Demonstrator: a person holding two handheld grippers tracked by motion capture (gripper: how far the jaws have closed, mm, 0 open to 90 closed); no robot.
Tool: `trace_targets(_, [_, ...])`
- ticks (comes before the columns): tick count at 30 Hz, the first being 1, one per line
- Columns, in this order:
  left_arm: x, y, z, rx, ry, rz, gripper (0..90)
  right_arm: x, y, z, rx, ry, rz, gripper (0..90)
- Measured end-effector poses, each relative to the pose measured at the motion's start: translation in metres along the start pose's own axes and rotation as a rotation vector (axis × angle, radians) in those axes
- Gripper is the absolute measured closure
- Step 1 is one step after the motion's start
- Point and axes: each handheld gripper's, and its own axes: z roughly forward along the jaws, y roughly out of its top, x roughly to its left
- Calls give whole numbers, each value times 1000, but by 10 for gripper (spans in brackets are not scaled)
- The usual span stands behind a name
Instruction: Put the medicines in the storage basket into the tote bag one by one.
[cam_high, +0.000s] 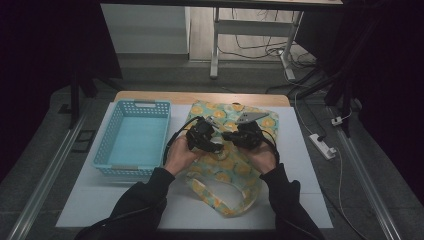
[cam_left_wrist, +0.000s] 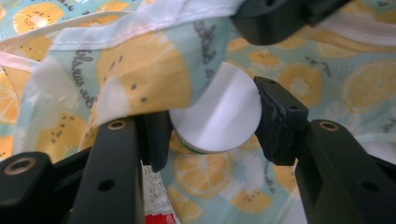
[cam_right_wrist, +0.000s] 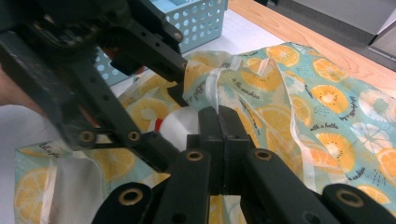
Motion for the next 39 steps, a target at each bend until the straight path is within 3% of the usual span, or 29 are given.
trace_targets(12, [7,5,15,-8,13,-32,503,-1,-1,1,6,-1,-1,899])
trace_targets(28, [10,7,26,-10,4,-38,493,-2,-2,0,8,-6,0,898])
trace_targets(39, [9,1,9,-61,-53,-64,292,-2,-1,0,7,-2,1,899])
